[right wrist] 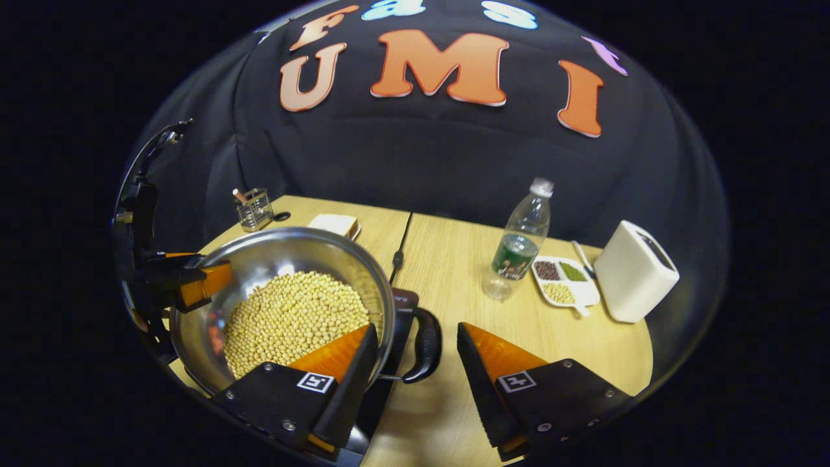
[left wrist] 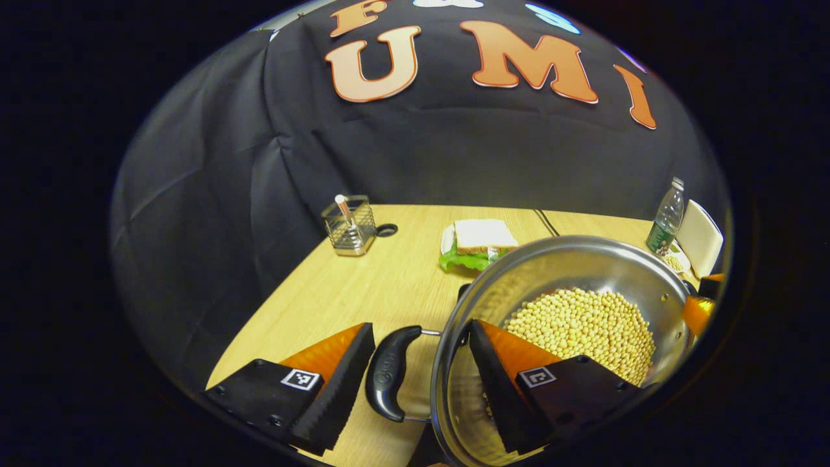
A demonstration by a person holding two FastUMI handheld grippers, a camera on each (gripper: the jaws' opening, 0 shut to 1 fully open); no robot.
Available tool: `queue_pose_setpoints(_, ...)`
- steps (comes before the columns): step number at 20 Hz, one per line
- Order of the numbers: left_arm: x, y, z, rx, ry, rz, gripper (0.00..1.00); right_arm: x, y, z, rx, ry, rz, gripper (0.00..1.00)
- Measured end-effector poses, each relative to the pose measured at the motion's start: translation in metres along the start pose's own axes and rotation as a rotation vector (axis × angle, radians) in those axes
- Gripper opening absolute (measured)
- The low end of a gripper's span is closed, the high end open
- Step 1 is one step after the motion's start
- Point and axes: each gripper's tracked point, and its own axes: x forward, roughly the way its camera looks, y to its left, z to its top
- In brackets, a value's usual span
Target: First push the handle of the pot to place it horizontally, then grasp the pot with both hands and set it on the induction cooktop.
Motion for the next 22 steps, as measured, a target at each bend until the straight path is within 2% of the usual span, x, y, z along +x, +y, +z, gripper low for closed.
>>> queue_pose_setpoints(2, -0.021, 0.013, 0.032, 0.007, -0.103, 0.059, 0.96, -0.023, -0.015, 0.028, 0.017, -0.113, -0.008, 0.78)
queue_pose_setpoints(3, -0.035, 0.017, 0.052, 0.004, -0.172, 0.075, 1.0, -0.037, -0.025, 0.041, 0.021, -0.171, -0.016, 0.79)
queue_pose_setpoints(4, -0.053, 0.018, 0.07, -0.001, -0.234, 0.09, 0.95, -0.053, -0.036, 0.055, 0.021, -0.23, -0.03, 0.8)
queue_pose_setpoints(5, -0.071, 0.017, 0.088, -0.006, -0.291, 0.092, 0.99, -0.066, -0.047, 0.066, 0.013, -0.282, -0.045, 0.8)
queue_pose_setpoints(6, -0.09, 0.015, 0.102, -0.018, -0.341, 0.09, 0.95, -0.085, -0.06, 0.074, 0.003, -0.331, -0.059, 0.8)
queue_pose_setpoints(10, -0.156, -0.007, 0.148, -0.085, -0.499, 0.022, 0.95, -0.148, -0.092, 0.103, -0.009, -0.496, -0.074, 0.82)
queue_pose_setpoints(11, -0.175, -0.013, 0.158, -0.084, -0.532, 0.007, 0.95, -0.164, -0.102, 0.111, -0.01, -0.541, -0.081, 0.83)
queue_pose_setpoints(12, -0.196, -0.017, 0.166, -0.083, -0.566, 0.004, 0.99, -0.177, -0.11, 0.117, -0.02, -0.577, -0.095, 0.83)
queue_pose_setpoints(15, -0.246, -0.038, 0.178, -0.108, -0.645, -0.051, 0.99, -0.21, -0.144, 0.121, -0.041, -0.607, -0.146, 0.88)
queue_pose_setpoints(17, -0.271, -0.041, 0.184, -0.109, -0.68, -0.066, 0.99, -0.228, -0.156, 0.128, -0.023, -0.629, -0.145, 0.89)
queue_pose_setpoints(19, -0.299, -0.053, 0.191, -0.119, -0.72, -0.091, 0.99, -0.241, -0.171, 0.131, -0.023, -0.644, -0.155, 0.95)
queue_pose_setpoints(22, -0.336, -0.064, 0.202, -0.131, -0.765, -0.133, 0.99, -0.266, -0.197, 0.147, -0.009, -0.686, -0.187, 0.95)
